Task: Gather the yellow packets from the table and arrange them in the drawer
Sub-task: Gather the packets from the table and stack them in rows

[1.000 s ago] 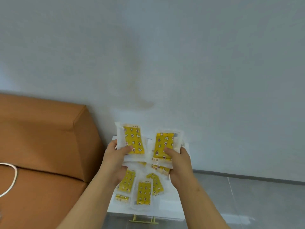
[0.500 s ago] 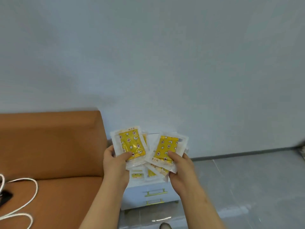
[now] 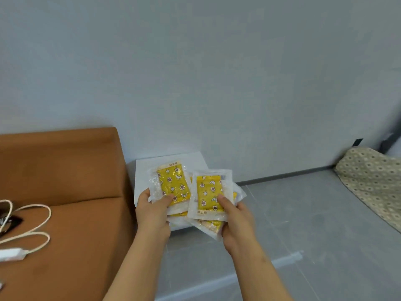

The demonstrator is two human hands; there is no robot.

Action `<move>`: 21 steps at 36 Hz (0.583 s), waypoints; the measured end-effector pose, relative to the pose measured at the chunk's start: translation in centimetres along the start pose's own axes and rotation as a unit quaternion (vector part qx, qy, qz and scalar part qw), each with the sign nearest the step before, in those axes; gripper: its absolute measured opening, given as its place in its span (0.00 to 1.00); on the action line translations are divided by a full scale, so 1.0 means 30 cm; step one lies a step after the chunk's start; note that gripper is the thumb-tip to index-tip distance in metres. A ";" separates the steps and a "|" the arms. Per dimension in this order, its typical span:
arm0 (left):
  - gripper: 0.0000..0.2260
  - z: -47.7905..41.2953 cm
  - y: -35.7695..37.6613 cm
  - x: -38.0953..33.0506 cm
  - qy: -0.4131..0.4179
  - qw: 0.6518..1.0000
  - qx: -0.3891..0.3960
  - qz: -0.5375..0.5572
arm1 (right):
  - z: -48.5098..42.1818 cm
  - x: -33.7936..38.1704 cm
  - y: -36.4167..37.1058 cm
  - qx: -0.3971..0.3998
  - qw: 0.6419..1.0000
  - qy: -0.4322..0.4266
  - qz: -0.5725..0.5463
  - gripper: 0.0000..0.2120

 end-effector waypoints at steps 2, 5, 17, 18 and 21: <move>0.17 0.134 0.004 0.067 -0.003 1.000 -0.001 -0.001 | 0.089 0.007 -0.114 0.000 1.000 0.009 0.002 0.08; 0.17 0.332 -0.015 0.158 -0.014 1.000 -0.006 -0.001 | 0.229 0.011 -0.275 -0.020 0.999 0.012 0.024 0.10; 0.17 0.987 -0.219 0.401 -0.045 0.999 -0.005 -0.019 | 0.800 -0.064 -0.724 -0.049 0.996 -0.005 0.072 0.06; 0.17 1.034 -0.247 0.419 -0.049 0.999 -0.003 -0.022 | 0.850 -0.083 -0.755 -0.054 0.996 -0.004 0.073 0.06; 0.16 1.176 -0.343 0.480 -0.058 0.998 0.005 -0.032 | 1.006 -0.147 -0.844 -0.066 0.995 -0.003 0.073 0.06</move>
Point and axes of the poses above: each hand's wrist, its own z-axis away from the middle knuckle, its own y-axis out of the palm, x = y × z, the point moved 1 cm from there along -z, towards the middle knuckle, and after that the axes turned 1 degree about -y, right-handed, at the moved point
